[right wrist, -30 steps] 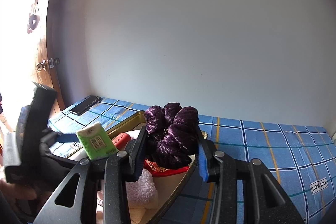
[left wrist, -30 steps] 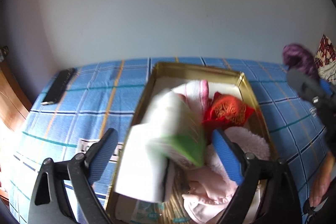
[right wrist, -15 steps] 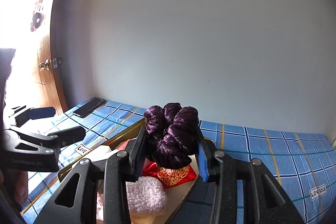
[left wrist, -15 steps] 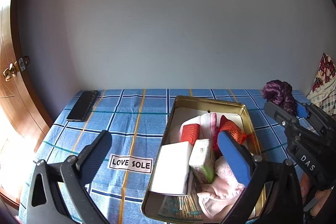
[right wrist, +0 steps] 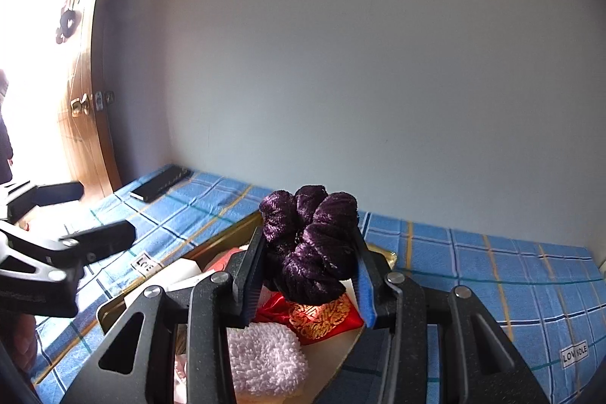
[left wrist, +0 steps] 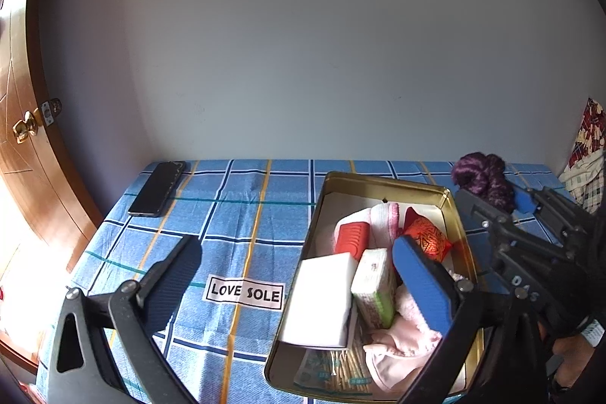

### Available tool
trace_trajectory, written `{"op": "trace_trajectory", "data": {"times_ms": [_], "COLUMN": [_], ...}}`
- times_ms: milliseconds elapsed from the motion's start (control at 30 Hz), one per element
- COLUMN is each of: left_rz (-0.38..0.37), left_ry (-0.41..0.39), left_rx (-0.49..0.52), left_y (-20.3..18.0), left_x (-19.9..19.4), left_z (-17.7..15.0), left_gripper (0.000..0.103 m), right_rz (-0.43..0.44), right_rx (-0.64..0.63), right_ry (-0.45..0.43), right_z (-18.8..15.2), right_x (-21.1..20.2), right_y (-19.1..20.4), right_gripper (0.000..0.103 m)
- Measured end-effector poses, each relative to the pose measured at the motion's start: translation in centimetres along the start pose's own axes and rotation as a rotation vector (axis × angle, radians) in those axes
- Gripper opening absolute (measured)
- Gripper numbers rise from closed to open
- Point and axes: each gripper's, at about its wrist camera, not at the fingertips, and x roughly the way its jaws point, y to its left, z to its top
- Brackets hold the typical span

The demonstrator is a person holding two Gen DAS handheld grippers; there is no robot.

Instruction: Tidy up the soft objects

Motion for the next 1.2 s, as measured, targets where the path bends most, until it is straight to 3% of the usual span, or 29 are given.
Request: {"op": "trace_trajectory", "data": {"times_ms": [500, 767, 833, 900, 1200], "left_rz": [0.017, 0.019, 0.021, 0.021, 0.018], "left_ry": [0.021, 0.026, 0.028, 0.026, 0.011], "left_rx": [-0.009, -0.026, -0.026, -0.025, -0.03], "left_y": [0.7, 1.0, 1.1, 1.1, 1.0], "left_x": [0.7, 0.5, 0.4, 0.2, -0.8], "left_z": [-0.3, -0.5, -0.6, -0.7, -0.4], "left_gripper": [0.103, 0.103, 0.103, 0.103, 0.103], "right_rz": [0.054, 0.07, 0.067, 0.065, 0.057], "right_rx": [-0.012, -0.026, -0.033, -0.027, -0.012], "right_ry": [0.165, 0.151, 0.149, 0.142, 0.095], "right_z": [-2.1, -2.3, -2.3, -2.4, -1.7], "right_x": [5.5, 4.6, 4.4, 4.1, 1.9], "right_y": [0.9, 1.4, 1.6, 1.6, 1.0], "right_gripper": [0.045, 0.051, 0.059, 0.073, 0.075]}}
